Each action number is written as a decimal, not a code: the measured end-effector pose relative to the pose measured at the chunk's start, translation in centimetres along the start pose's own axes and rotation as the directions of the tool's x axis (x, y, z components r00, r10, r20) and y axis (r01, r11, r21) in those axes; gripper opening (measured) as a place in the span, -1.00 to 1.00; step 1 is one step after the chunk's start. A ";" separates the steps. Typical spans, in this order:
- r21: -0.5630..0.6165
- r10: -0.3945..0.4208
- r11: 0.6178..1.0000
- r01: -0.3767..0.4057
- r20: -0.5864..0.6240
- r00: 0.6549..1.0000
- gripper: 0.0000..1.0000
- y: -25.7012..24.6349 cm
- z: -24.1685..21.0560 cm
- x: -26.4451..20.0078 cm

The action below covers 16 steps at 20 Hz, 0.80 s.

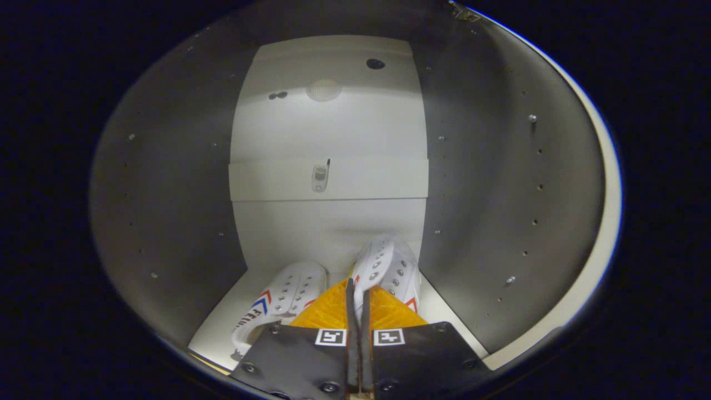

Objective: Open the shoe cabinet door, grab the shoes and put them into the shoe cabinet, then close the shoe cabinet door.

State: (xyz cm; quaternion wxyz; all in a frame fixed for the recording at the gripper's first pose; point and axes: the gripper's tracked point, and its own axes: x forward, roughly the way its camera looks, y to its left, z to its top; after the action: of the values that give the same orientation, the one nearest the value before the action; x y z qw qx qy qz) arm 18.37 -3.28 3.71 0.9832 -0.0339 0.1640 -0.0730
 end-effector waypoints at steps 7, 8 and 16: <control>-0.058 0.028 0.998 -0.032 -0.071 0.997 -0.93 2.3 3.7 0.8; -0.063 0.030 0.997 -0.034 -0.070 0.997 -0.93 2.1 4.1 0.8; -0.077 0.057 0.995 -0.064 -0.085 0.995 -0.79 2.7 5.9 -0.2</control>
State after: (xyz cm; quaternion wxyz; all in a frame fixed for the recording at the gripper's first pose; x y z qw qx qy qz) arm 20.49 -0.30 9.09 0.9752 -0.0652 0.2083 -0.0377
